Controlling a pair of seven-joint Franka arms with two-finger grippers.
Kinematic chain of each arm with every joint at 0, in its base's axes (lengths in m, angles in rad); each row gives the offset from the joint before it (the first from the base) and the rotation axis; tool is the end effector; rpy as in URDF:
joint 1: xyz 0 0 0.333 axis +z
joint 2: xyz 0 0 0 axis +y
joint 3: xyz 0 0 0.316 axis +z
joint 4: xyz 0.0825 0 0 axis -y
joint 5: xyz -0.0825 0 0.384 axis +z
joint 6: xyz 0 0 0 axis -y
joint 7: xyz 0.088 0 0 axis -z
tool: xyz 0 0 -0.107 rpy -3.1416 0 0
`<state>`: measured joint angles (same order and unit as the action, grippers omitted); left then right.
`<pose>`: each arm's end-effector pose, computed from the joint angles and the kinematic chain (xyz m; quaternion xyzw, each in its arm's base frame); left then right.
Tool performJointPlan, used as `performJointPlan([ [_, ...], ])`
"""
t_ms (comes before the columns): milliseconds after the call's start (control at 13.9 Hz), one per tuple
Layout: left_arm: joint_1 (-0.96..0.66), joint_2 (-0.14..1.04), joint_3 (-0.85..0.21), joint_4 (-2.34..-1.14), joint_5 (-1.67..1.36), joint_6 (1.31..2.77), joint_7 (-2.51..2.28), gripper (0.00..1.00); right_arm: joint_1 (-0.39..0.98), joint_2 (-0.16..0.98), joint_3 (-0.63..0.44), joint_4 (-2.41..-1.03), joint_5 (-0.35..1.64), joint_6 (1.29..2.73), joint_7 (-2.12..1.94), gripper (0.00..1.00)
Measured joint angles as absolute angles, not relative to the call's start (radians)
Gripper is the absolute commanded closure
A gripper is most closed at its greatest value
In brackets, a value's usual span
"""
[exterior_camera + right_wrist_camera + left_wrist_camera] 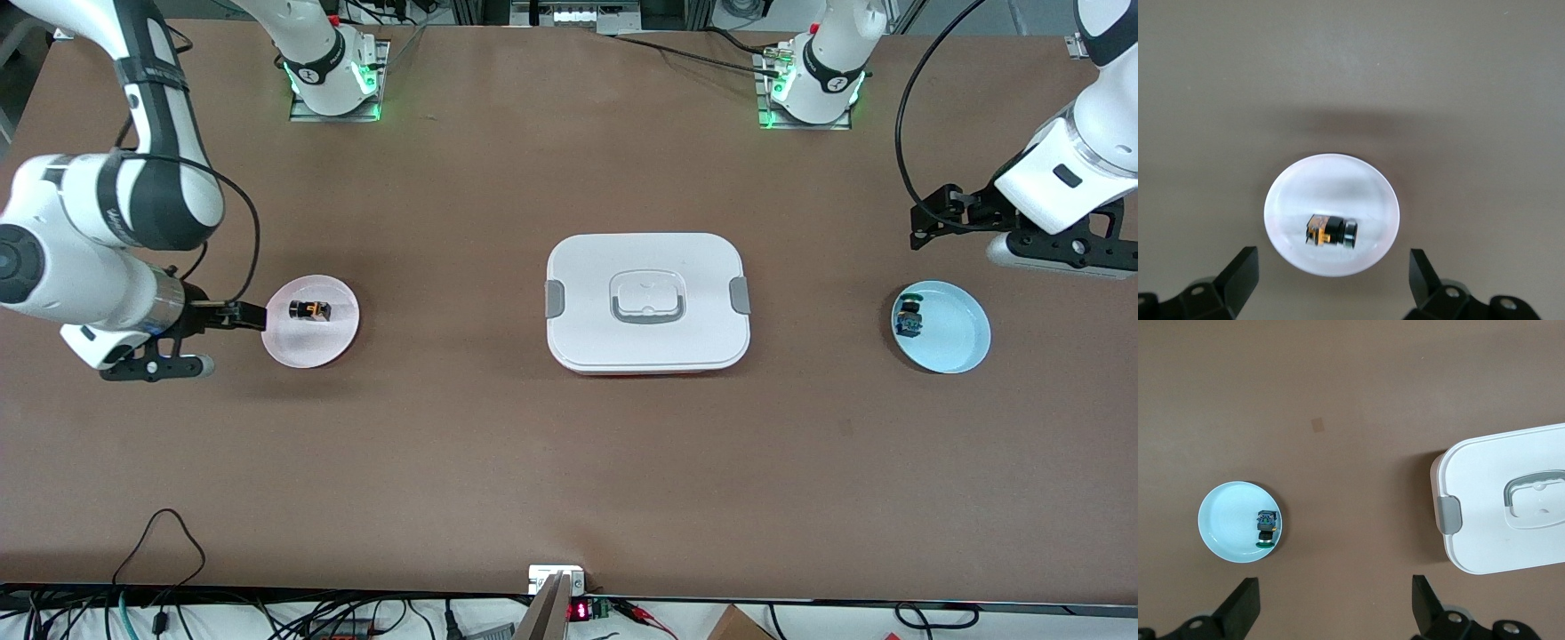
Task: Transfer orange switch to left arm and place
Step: 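Lower the right gripper and close it on the orange switch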
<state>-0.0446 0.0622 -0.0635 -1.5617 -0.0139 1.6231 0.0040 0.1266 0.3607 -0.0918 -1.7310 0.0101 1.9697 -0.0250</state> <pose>0.5743 -0.0626 0.5983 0.9984 -0.0556 -0.0008 0.0089 0.6365 0.0276 0.3639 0.9977 0.0296 -0.0601 0.0121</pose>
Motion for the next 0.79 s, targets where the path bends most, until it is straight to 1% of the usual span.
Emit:
performJointPlan([
  [289, -0.045, 0.062, -0.064, -1.561, -0.014, 1.623, 0.004, 0.0, 0.126, 0.367, -0.093, -1.903, 0.01, 2.145, -0.025, 0.0],
  [577, -0.045, 0.062, -0.064, -1.561, -0.014, 1.623, 0.004, 0.0, 0.141, 0.385, -0.092, -1.945, 0.009, 2.194, -0.025, 0.0],
  [794, -0.045, 0.062, -0.076, -1.561, -0.014, 1.623, 0.004, 0.0, 0.167, 0.408, -0.091, -1.997, -0.025, 2.287, -0.025, 0.0],
])
